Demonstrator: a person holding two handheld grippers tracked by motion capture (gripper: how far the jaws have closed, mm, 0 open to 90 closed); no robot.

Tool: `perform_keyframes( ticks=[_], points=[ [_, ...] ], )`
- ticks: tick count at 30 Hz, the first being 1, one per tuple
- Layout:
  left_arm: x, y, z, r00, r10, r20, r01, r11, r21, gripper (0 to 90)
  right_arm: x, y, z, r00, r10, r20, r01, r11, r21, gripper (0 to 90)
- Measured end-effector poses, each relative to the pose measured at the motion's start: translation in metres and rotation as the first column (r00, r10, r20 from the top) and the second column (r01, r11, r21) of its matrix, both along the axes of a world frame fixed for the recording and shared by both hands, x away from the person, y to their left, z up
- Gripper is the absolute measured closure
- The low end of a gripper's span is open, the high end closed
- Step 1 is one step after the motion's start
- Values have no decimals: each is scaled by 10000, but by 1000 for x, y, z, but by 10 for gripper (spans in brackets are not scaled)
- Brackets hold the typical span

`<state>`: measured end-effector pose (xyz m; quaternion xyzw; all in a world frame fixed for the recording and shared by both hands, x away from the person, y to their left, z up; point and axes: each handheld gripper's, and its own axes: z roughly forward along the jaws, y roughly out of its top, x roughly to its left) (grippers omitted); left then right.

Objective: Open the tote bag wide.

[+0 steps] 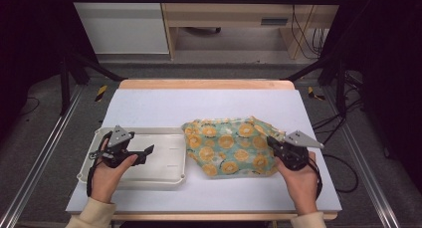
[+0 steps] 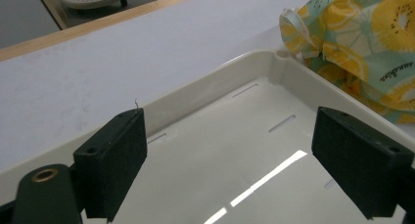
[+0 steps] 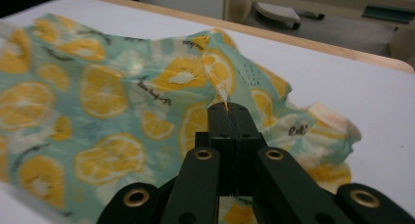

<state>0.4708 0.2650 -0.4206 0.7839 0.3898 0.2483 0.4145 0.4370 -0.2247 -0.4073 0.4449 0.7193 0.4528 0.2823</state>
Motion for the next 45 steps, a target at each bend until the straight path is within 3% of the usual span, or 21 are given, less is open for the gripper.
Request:
perform_keyframes(
  ticks=[2, 3, 6, 8, 9, 10, 11, 15, 16, 19, 21, 23, 29, 32, 34, 36, 40, 41, 42, 43, 45],
  points=[
    [-1, -3, 0, 9999, -102, 0, 102, 9999, 79, 143, -23, -1, -9, 9995, 330, 30, -331, 9989, 340, 900],
    [-1, -4, 0, 9999, -118, 12, 118, 9999, 82, 143, -23, -1, -9, 9995, 330, 30, -331, 9989, 340, 900],
    [-3, -9, 1, 9997, -229, 36, 229, 9997, 115, 146, -39, -3, -22, 9978, 604, -274, -589, 9969, 531, 900],
    [-4, -11, 3, 9995, -298, 43, 298, 9994, 150, 151, -50, -6, -30, 9957, 635, -670, -610, 9974, 382, 900],
    [-5, -13, 3, 9994, -345, 54, 344, 9993, 177, 151, -50, -6, -30, 9957, 635, -670, -610, 9974, 382, 900],
    [-5, -14, 4, 9992, -382, 87, 380, 9991, 182, 159, -56, -9, -35, 9923, 687, -1027, -665, 9975, 243, 900],
    [-6, -16, 5, 9989, -465, 98, 463, 9987, 195, 159, -56, -9, -35, 9923, 687, -1027, -665, 9975, 243, 900],
    [-10, -26, 9, 9968, -793, 100, 790, 9966, 241, 176, -61, -18, -48, 9796, 625, -1911, -647, 9979, -54, 900],
    [-11, -30, 12, 9959, -896, 131, 894, 9958, 193, 176, -61, -18, -48, 9796, 625, -1911, -647, 9979, -54, 900],
    [-16, -46, 21, 9892, -1432, 303, 1420, 9891, 395, 191, -62, -21, -52, 9717, 406, -2328, -536, 9973, -496, 900],
    [-19, -60, 28, 9815, -1859, 455, 1830, 9813, 603, 198, -62, -20, -54, 9651, 280, -2602, -484, 9962, -723, 900],
    [-19, -76, 35, 9714, -2301, 587, 2245, 9704, 887, 204, -61, -21, -56, 9645, 266, -2627, -553, 9932, -1026, 900],
    [5, -129, 57, 9478, -3064, 883, 2924, 9455, 1432, 287, -60, -22, -57, 9647, 256, -2620, -544, 9932, -1032, 900],
    [19, -150, 63, 9421, -3259, 782, 3089, 9348, 1753, 327, -61, -22, -59, 9644, 260, -2633, -555, 9929, -1052, 899],
    [28, -160, 63, 9425, -3265, 709, 3100, 9337, 1790, 358, -60, -21, -59, 9628, 289, -2687, -607, 9920, -1108, 898],
    [38, -169, 58, 9446, -3268, 290, 3157, 9294, 1913, 367, -59, -21, -60, 9630, 285, -2681, -607, 9918, -1125, 897],
    [44, -175, 42, 9422, -3317, -468, 3329, 9117, 2407, 374, -60, -23, -59, 9639, 377, -2637, -699, 9911, -1137, 896],
    [44, -175, 39, 9421, -3299, -596, 3340, 9086, 2509, 402, -60, -24, -59, 9634, 340, -2658, -655, 9917, -1105, 896],
    [43, -173, 36, 9446, -3202, -717, 3279, 9115, 2483, 449, -60, -24, -59, 9637, 330, -2650, -641, 9919, -1097, 896],
    [41, -171, 34, 9439, -3191, -847, 3302, 9152, 2311, 562, -60, -24, -59, 9632, 302, -2672, -597, 9929, -1031, 894],
    [36, -167, 29, 9374, -3313, -1072, 3475, 9102, 2254, 674, -60, -25, -59, 9641, 301, -2637, -595, 9928, -1042, 890]
  ],
)
